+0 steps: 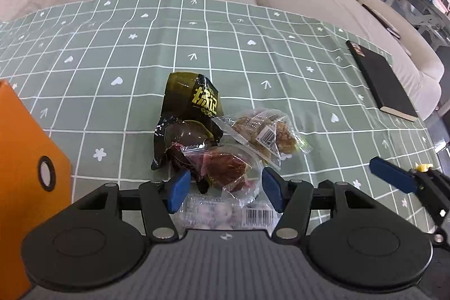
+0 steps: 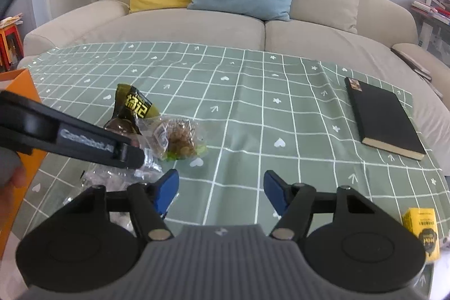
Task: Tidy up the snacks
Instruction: 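Grasp the brown wrapped candy with the left gripper while the right grasps the white-ball candy tray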
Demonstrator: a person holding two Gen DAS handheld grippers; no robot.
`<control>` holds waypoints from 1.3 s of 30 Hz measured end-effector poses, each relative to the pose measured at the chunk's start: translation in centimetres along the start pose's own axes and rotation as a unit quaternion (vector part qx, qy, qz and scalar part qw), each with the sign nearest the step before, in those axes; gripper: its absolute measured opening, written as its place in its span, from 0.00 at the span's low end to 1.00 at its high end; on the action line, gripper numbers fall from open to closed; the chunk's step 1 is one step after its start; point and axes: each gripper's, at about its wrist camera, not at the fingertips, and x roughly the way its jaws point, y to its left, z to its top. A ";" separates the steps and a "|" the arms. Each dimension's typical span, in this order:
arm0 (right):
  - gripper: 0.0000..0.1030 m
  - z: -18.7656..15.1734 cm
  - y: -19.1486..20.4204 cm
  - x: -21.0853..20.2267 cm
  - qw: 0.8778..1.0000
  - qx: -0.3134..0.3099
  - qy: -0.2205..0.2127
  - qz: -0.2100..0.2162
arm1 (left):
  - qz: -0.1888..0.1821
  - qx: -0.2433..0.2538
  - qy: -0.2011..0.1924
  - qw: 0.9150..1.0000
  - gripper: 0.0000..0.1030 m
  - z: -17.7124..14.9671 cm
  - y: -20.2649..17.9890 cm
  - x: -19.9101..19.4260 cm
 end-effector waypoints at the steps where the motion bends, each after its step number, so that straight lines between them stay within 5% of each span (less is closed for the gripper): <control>1: 0.63 0.1 -0.1 0.1 1.000 -0.002 -0.002 0.001 | -0.004 -0.003 -0.001 1.000 0.67 0.0 0.0 0.2; 10: 0.63 0.9 -0.1 0.7 1.000 -0.005 -0.008 0.025 | -0.020 -0.013 0.001 1.000 0.50 0.1 0.5 0.2; 18: 0.71 -0.6 1.5 0.7 0.996 -0.018 0.008 0.091 | 0.023 0.052 0.003 0.998 0.49 -0.2 0.2 -3.5; 26: 0.93 -1.6 4.3 1.2 0.978 -0.106 0.020 0.181 | 0.025 0.053 -0.001 0.998 0.48 -1.6 1.5 -6.5; 32: 0.94 -1.2 6.6 2.7 0.956 -0.221 0.018 0.191 | 0.017 0.036 -0.011 0.999 0.48 -2.2 2.1 -7.5; 39: 0.91 -0.9 6.3 5.0 0.955 -0.194 0.068 0.216 | 0.010 0.027 -0.011 1.000 0.47 -3.0 2.5 -7.9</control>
